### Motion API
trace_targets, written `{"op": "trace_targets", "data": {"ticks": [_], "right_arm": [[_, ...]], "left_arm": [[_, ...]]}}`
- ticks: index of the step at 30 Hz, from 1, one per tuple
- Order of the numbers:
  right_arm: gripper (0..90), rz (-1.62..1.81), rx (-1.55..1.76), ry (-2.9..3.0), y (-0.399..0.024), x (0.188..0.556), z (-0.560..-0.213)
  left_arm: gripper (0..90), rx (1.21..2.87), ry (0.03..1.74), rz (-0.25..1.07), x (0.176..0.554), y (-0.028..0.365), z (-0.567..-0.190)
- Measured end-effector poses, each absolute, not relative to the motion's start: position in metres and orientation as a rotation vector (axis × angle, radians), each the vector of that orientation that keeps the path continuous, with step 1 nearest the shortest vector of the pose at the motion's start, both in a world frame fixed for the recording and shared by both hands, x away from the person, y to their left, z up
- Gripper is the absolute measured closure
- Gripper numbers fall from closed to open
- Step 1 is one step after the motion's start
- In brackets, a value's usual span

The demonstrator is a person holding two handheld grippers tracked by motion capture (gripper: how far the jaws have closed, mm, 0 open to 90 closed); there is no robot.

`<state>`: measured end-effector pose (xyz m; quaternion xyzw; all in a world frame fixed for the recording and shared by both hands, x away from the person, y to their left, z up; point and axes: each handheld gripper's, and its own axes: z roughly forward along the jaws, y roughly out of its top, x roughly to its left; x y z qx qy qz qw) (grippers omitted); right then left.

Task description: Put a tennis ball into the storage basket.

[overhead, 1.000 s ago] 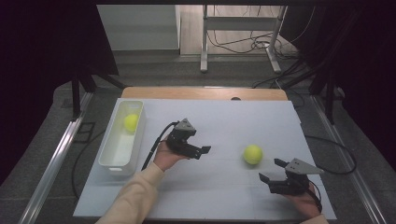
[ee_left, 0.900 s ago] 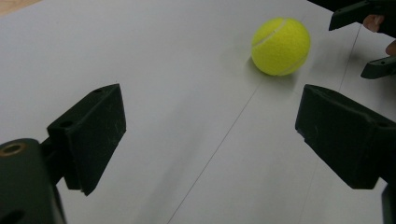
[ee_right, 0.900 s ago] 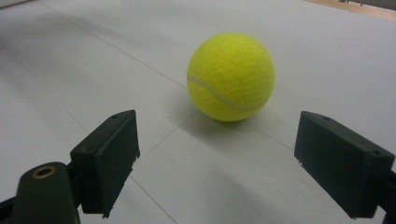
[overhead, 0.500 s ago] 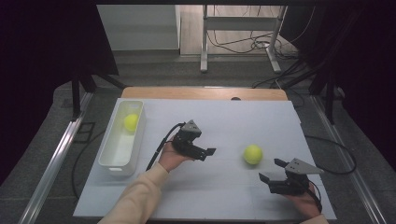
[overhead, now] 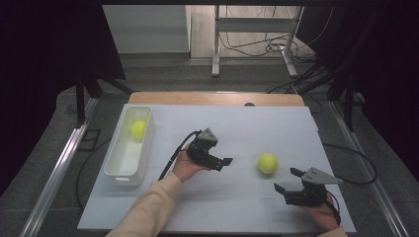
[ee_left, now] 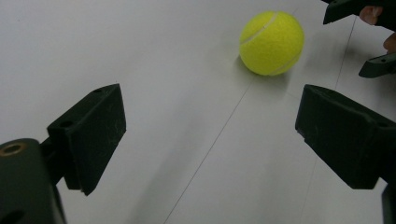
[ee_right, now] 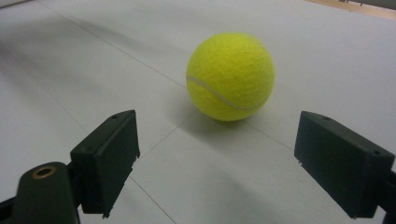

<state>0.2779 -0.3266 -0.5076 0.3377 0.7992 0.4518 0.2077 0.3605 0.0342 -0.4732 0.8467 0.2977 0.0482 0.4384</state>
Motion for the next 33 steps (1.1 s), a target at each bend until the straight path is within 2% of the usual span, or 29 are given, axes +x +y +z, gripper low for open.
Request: {"op": "trace_targets", "data": {"ticks": [33], "right_arm": [[14.6, 1.258, 0.939, 2.222, -0.327, 0.277, -0.507]], "left_arm": [[9.3, 2.137, 0.701, 0.087, 0.364, 0.005, -0.481]]}}
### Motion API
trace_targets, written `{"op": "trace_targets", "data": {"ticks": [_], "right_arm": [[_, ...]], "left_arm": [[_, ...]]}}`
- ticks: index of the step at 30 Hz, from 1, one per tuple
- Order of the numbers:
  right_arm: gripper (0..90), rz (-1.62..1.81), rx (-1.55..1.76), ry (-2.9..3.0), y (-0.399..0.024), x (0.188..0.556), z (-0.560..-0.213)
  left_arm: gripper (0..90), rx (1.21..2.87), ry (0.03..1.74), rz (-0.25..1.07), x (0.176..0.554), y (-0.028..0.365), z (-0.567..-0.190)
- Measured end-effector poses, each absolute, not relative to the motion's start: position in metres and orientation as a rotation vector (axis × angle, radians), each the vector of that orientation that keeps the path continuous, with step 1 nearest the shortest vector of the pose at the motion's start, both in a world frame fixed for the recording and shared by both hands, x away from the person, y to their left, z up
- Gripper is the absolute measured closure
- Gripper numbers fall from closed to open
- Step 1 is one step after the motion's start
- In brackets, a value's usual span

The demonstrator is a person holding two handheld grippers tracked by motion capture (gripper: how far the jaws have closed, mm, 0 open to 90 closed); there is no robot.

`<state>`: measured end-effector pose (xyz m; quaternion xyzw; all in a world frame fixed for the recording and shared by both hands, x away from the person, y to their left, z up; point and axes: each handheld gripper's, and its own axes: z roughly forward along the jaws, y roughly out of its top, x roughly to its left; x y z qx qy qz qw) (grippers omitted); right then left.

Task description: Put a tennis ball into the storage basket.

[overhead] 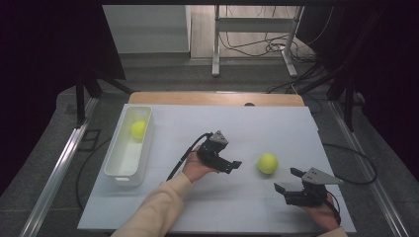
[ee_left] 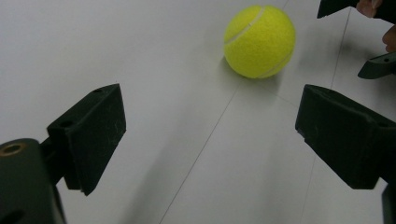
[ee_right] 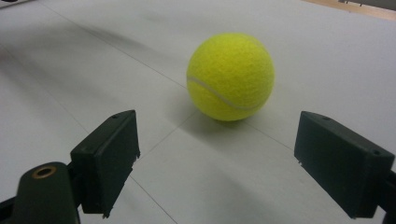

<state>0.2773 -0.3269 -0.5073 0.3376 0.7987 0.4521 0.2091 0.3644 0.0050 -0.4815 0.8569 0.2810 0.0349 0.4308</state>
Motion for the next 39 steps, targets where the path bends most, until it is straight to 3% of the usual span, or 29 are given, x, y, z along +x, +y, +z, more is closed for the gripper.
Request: {"op": "trace_targets", "data": {"ticks": [39], "right_arm": [[14.6, 1.267, 0.943, 2.218, -0.328, 0.278, -0.507]], "left_arm": [[9.3, 2.185, 0.636, 0.059, 0.371, -0.039, -0.485]]}}
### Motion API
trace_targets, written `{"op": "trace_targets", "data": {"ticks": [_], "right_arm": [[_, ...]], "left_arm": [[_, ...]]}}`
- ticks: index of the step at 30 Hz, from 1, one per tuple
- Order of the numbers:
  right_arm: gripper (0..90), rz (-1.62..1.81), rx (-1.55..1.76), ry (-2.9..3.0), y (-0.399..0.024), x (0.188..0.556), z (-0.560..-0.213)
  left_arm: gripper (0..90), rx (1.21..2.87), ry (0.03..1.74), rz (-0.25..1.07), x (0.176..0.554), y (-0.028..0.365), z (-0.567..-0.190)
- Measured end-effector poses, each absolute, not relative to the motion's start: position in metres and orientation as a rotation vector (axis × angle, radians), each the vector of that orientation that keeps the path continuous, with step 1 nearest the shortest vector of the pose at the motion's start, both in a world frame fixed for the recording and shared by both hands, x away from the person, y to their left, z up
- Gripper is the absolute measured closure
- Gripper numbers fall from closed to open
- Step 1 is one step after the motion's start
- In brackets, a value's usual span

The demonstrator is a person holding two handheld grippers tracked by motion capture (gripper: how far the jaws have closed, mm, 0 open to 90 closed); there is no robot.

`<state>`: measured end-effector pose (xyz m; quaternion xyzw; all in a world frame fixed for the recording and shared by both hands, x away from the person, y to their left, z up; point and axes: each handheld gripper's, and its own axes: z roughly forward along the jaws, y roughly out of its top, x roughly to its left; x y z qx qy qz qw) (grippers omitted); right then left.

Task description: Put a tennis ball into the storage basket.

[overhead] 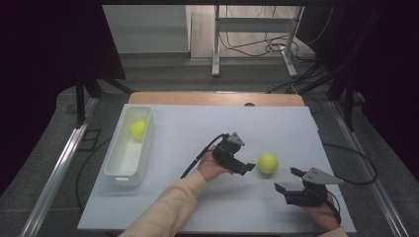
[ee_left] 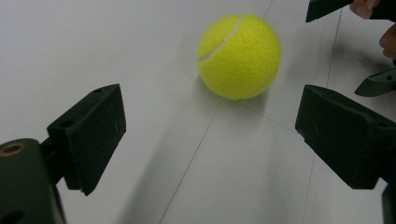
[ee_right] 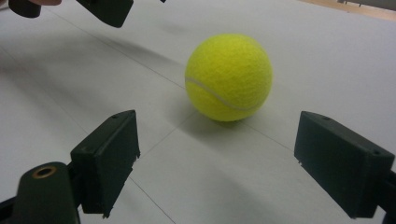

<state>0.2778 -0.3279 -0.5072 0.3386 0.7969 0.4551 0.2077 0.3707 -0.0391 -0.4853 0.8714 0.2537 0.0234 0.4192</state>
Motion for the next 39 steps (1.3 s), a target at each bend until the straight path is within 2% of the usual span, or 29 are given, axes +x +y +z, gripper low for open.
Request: {"op": "trace_targets", "data": {"ticks": [39], "right_arm": [[14.5, 1.271, 0.943, 2.219, -0.329, 0.278, -0.507]], "left_arm": [[9.3, 2.200, 0.595, 0.006, 0.379, -0.081, -0.506]]}}
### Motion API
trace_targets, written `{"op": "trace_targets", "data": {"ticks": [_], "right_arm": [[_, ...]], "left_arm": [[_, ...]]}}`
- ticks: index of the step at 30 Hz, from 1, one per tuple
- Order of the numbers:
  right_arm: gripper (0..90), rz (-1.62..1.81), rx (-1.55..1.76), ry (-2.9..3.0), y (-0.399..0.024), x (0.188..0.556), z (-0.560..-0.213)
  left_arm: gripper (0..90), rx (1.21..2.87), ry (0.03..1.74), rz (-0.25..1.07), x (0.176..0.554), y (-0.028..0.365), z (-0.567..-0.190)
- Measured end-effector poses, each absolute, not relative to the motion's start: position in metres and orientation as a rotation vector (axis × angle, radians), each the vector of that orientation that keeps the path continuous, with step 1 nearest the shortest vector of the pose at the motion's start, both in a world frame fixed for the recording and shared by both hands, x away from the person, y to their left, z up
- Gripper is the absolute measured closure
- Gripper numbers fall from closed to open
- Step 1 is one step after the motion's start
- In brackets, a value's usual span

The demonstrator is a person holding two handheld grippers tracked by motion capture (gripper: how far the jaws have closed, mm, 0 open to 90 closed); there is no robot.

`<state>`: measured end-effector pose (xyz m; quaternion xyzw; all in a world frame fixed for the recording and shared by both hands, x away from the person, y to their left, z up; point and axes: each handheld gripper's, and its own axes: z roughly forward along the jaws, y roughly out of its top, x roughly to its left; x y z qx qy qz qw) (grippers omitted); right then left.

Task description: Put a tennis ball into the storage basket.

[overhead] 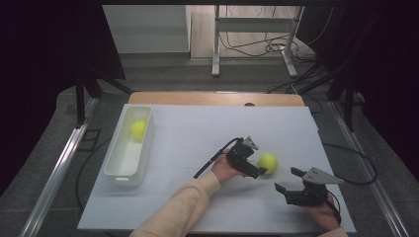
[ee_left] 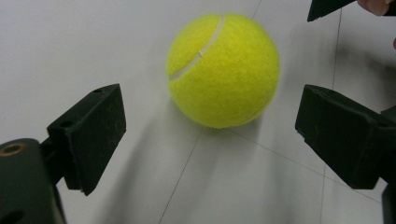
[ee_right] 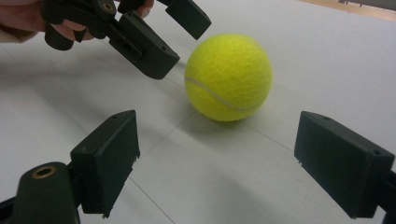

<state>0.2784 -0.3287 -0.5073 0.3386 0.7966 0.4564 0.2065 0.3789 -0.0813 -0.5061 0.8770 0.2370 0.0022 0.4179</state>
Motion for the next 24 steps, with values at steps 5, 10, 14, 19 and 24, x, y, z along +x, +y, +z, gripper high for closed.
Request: {"op": "trace_targets", "data": {"ticks": [5, 10, 14, 19, 24], "right_arm": [[14.6, 1.269, 0.939, 2.219, -0.329, 0.278, -0.507], [14.4, 1.274, 0.941, 2.220, -0.329, 0.278, -0.507], [14.3, 1.266, 0.943, 2.226, -0.329, 0.278, -0.508], [14.3, 1.265, 0.942, 2.225, -0.329, 0.278, -0.508], [14.3, 1.266, 0.940, 2.226, -0.329, 0.278, -0.508]], "left_arm": [[9.3, 2.194, 0.594, -0.006, 0.380, -0.085, -0.509], [9.3, 2.198, 0.587, -0.012, 0.380, -0.089, -0.511], [9.3, 2.202, 0.579, -0.012, 0.381, -0.091, -0.512], [9.3, 2.202, 0.576, -0.015, 0.382, -0.096, -0.514], [9.3, 2.202, 0.574, -0.013, 0.383, -0.101, -0.515]]}}
